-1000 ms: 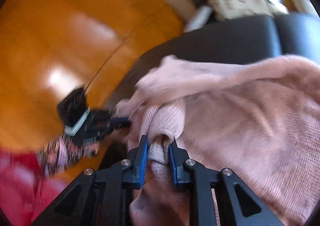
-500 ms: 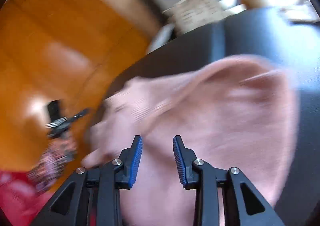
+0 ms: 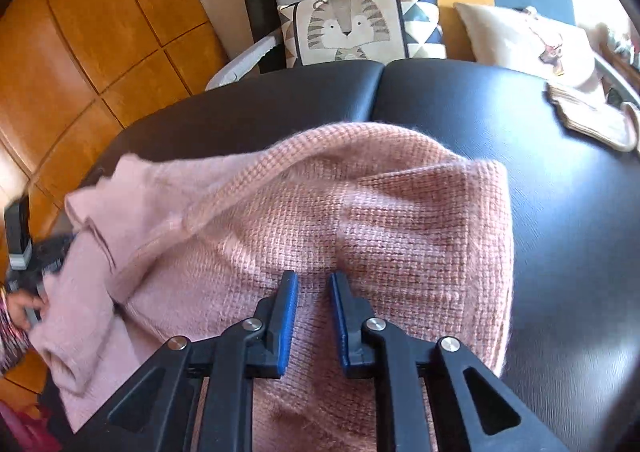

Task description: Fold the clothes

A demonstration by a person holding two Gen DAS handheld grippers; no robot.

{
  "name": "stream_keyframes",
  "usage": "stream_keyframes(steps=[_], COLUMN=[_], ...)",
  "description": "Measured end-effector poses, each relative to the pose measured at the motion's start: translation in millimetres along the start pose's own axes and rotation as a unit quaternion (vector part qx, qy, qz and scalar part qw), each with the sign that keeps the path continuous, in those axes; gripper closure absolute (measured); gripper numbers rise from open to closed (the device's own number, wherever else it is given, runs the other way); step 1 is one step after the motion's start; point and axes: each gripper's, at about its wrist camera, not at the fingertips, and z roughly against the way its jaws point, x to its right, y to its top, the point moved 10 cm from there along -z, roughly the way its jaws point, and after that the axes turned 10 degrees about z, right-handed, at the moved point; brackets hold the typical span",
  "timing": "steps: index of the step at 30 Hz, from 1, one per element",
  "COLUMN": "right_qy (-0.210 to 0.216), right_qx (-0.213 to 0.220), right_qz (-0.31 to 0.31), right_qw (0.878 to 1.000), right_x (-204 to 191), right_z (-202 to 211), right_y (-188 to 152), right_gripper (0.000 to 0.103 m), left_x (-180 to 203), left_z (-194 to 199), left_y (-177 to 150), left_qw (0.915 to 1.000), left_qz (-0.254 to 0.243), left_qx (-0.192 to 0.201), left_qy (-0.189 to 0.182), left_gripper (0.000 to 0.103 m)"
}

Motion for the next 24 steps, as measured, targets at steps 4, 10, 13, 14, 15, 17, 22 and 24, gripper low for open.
stream_keyframes(steps=[4,10,13,14,15,17,22,24], right_qy=[0.057,0.115,0.117,0.112,0.106,0.089,0.084,0.088], right_qx=[-0.014,-0.037,-0.036,-0.033,-0.029,-0.006,0.006,-0.006], right_qz=[0.024,0.048,0.017,0.008,-0.002,0.007,0.064,0.065], right_qw=[0.998,0.992,0.992,0.993,0.994,0.996,0.994,0.994], right_x=[-36.6,-89.9,-87.9,-83.9,-79.9,-75.0,-87.9,-91.4], right_z=[23.9,38.3,35.2,35.8,36.4,49.9,68.5,64.4], right_y=[3.8,9.3,14.9,17.0,19.0,25.9,38.5,43.0], right_gripper=[0.071,0.071,0.071,0.071,0.071,0.071,0.071,0.071], left_x=[5.6,39.8,43.7,43.2,42.6,41.3,37.0,36.6], left_z=[8.8,3.1,-6.2,-5.9,-5.7,-5.0,-5.9,-5.4], left_y=[6.1,19.8,16.1,15.5,14.9,13.8,13.5,12.4], left_qw=[0.9982,0.9986,0.9983,0.9984,0.9984,0.9984,0.9974,0.9972], left_qz=[0.034,-0.01,-0.026,-0.023,-0.02,-0.012,0.016,0.021], left_qx=[-0.024,-0.021,-0.035,-0.032,-0.029,-0.024,-0.015,-0.012], left_qy=[-0.045,-0.047,-0.038,-0.041,-0.044,-0.05,-0.068,-0.07], left_gripper=[0.096,0.096,0.096,0.096,0.096,0.096,0.095,0.095])
